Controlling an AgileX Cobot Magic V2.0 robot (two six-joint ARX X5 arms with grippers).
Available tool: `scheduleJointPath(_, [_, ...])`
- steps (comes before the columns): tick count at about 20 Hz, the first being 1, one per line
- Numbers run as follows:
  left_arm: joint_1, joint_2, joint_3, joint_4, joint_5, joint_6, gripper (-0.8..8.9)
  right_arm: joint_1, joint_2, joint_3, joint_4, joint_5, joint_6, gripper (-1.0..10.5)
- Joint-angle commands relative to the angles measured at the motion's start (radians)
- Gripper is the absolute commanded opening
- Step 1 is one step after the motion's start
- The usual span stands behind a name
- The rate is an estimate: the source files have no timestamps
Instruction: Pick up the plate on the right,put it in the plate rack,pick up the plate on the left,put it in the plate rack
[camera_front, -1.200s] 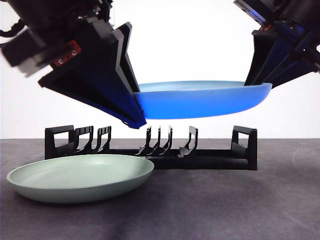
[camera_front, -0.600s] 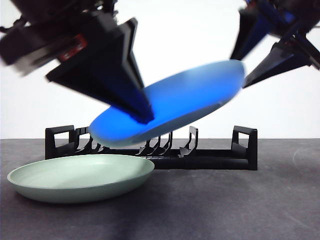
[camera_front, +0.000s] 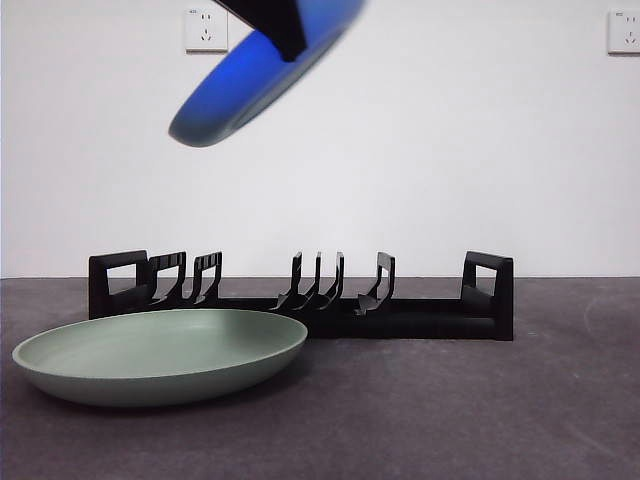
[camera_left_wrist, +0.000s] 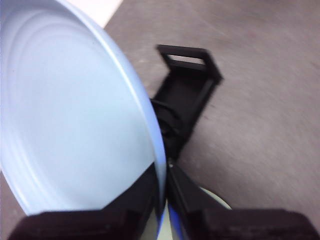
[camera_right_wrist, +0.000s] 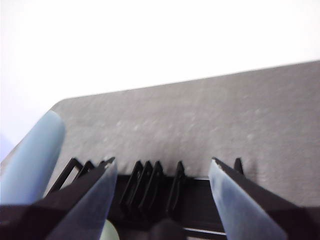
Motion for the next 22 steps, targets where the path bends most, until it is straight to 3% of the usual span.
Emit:
scheduleJointPath(1, [0.113, -0.006, 0.011, 0.032, 0.151, -0.072, -0.09, 0.0, -0.02, 0.0, -0.005, 0.005, -0.006, 3.1])
scheduleJointPath(7, [0.384, -0.006, 0.015, 0.114, 0.585, -0.184, -0.09, 0.0, -0.038, 0.0, -0.045, 0.004, -0.019, 2.5])
scheduleJointPath(14, [0.673, 0.018, 0.015, 0.288, 1.044, -0.436, -0.09, 0.001, -0.038, 0.0, -0.066, -0.003, -0.02, 2.5])
scheduleJointPath(18, [0.771, 0.062, 0.015, 0.371, 1.155, -0.541, -0.09, 0.002, -0.038, 0.0, -0.067, -0.005, -0.019, 2.5])
scheduleJointPath(22, [0.83, 0.12, 0.015, 0.4, 1.209, -0.571, -0.09, 0.001, -0.038, 0.0, -0.067, -0.005, -0.019, 2.5])
